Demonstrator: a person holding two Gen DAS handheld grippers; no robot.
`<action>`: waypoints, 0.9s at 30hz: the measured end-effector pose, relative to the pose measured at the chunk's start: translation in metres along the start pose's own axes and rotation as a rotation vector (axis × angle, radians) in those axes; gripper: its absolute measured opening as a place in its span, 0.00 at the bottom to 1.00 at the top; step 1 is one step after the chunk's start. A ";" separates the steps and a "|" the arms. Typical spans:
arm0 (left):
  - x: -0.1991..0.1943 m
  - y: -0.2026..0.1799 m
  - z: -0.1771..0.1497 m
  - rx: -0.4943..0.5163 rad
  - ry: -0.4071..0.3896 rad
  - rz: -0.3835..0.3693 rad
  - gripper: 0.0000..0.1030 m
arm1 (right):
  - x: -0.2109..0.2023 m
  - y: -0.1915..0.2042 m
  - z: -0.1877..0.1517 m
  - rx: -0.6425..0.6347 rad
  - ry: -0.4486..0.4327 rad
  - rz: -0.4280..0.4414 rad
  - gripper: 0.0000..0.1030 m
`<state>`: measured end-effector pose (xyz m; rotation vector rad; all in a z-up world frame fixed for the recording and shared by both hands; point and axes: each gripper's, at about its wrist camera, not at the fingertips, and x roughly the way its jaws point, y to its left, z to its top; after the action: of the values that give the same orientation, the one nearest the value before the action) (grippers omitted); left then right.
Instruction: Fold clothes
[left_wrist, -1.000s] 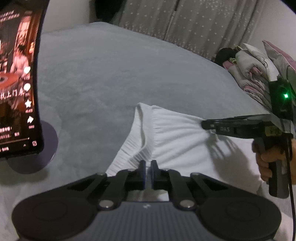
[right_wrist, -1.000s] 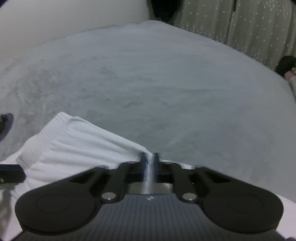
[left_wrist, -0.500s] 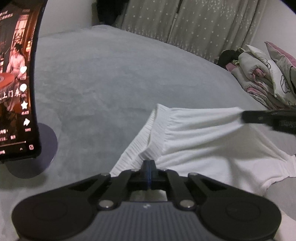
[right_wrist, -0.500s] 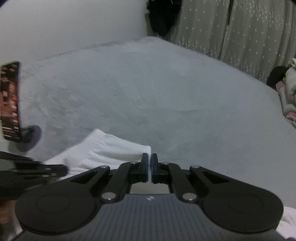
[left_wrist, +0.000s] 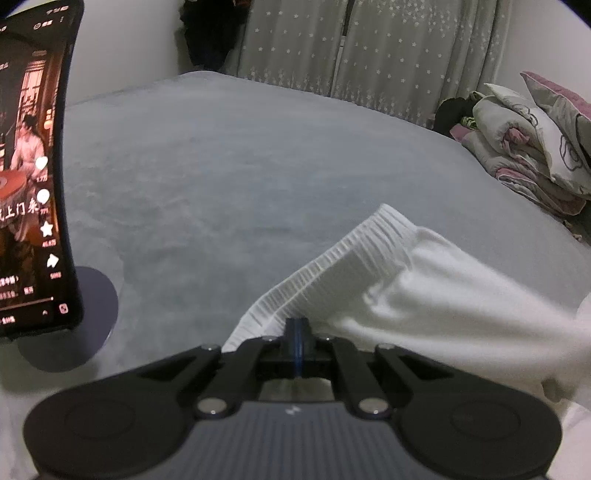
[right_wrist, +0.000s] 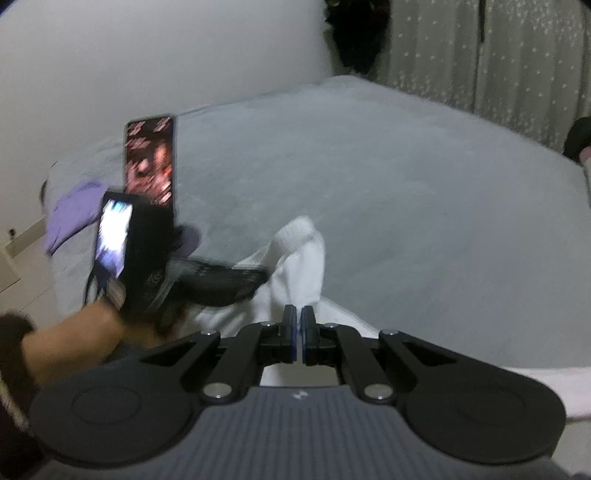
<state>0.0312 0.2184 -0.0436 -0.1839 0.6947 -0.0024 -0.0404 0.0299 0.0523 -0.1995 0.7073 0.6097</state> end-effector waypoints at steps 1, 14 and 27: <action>-0.001 0.000 -0.001 0.005 -0.002 -0.001 0.03 | 0.003 0.004 -0.008 0.002 0.012 0.007 0.03; -0.014 0.006 -0.006 0.035 0.003 -0.023 0.03 | 0.064 0.003 -0.055 0.100 0.152 -0.009 0.02; -0.056 0.034 -0.018 0.021 -0.001 -0.067 0.05 | 0.063 0.002 -0.015 0.054 0.074 -0.040 0.42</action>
<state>-0.0250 0.2524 -0.0271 -0.1871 0.6870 -0.0739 -0.0122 0.0552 -0.0001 -0.1859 0.7885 0.5467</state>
